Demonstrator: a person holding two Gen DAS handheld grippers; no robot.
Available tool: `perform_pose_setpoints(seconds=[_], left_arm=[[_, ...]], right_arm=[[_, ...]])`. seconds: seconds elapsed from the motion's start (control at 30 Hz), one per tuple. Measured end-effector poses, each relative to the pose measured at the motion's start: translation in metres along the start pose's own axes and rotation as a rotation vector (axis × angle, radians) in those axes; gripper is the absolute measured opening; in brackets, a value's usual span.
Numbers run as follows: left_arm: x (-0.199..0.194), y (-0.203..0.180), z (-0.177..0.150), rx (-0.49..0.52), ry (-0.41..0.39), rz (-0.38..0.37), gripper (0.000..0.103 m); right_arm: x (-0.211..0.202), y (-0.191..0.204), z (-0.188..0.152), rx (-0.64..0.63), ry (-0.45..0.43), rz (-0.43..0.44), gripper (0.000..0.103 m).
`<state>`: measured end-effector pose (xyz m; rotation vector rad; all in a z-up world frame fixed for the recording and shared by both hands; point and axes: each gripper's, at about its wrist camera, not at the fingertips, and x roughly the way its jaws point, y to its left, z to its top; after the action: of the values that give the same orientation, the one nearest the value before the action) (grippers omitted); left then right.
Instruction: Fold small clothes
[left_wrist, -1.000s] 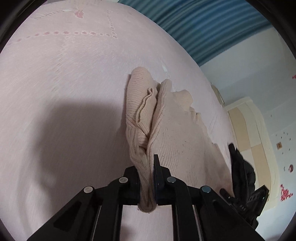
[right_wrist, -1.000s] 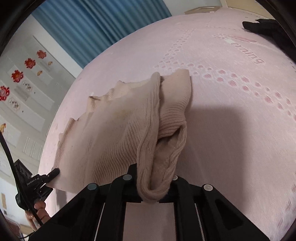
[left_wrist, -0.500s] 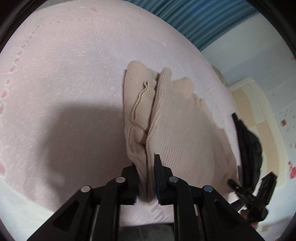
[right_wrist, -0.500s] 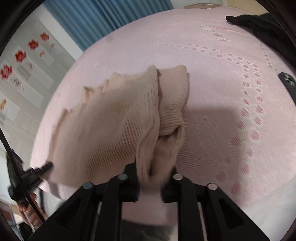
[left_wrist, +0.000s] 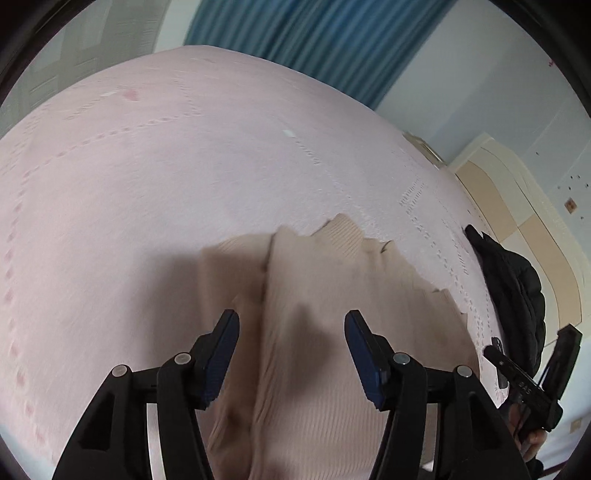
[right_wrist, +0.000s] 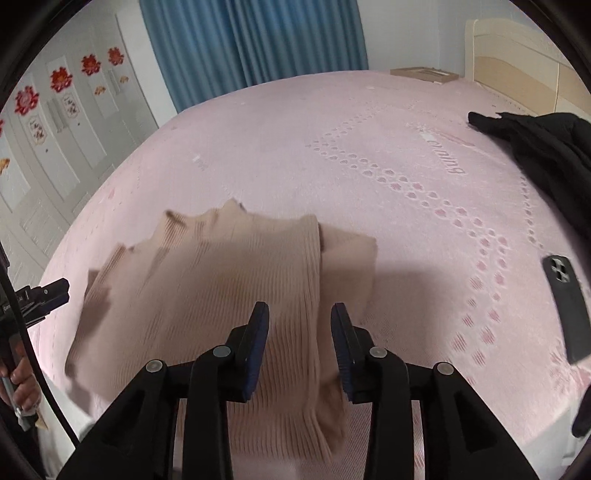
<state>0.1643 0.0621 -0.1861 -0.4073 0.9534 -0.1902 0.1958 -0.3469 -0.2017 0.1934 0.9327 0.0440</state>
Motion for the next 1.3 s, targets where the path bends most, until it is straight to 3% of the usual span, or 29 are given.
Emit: perform_pose_setpoints(seconds=[0.17,0.27,0.33,0.4,0.43,0.47,0.6,0.67,0.77,0.9,1.0,1.03,1.1,1.2,1.3], left_arm=[[0.038,0.001,0.023,0.044,0.032,0.039,0.055],[0.062,-0.003,0.032,0.029,0.063,0.041,0.055],[0.072,0.001,0.034,0.020,0.067,0.059,0.047],[0.079,0.001,0.035,0.025,0.077,0.079,0.016],[0.082,0.000,0.035,0.029,0.084,0.073,0.008],[0.084,0.000,0.036,0.032,0.086,0.064,0.007],[0.068,0.008,0.040,0.022,-0.010,0.059,0.007],[0.071,0.016,0.039,0.000,0.004,0.061,0.007],[0.083,0.019,0.034,0.005,0.050,0.081,0.007],[0.076,0.020,0.034,0.000,0.057,0.056,0.016],[0.065,0.024,0.034,-0.017,0.063,0.033,0.023],[0.061,0.026,0.033,-0.017,0.059,0.033,0.025],[0.051,0.028,0.032,-0.018,0.046,0.037,0.040],[0.036,0.035,0.028,-0.023,0.024,0.019,0.060],[0.021,0.043,0.021,-0.017,-0.002,0.042,0.066]], right_arm=[[0.045,0.003,0.028,0.048,0.030,0.025,0.034],[0.075,0.002,0.042,0.048,0.075,-0.008,0.034],[0.089,0.002,0.045,0.049,0.105,-0.027,0.034],[0.099,0.000,0.046,0.050,0.112,-0.036,0.032],[0.099,0.000,0.046,0.049,0.108,-0.037,0.019],[0.100,0.001,0.046,0.045,0.103,-0.034,0.006],[0.087,0.002,0.048,0.026,0.006,-0.007,0.005],[0.088,-0.004,0.048,0.041,-0.006,-0.023,0.005],[0.107,-0.008,0.045,0.056,0.058,-0.056,0.005],[0.104,0.005,0.047,0.001,0.067,-0.132,0.010],[0.082,0.022,0.050,0.002,0.032,-0.120,0.021],[0.073,0.033,0.050,-0.017,0.012,-0.102,0.029],[0.062,0.058,0.045,-0.072,-0.009,-0.068,0.038],[0.057,0.089,0.032,-0.090,0.002,0.003,0.040],[0.067,0.120,0.015,-0.118,0.052,0.066,0.040]])
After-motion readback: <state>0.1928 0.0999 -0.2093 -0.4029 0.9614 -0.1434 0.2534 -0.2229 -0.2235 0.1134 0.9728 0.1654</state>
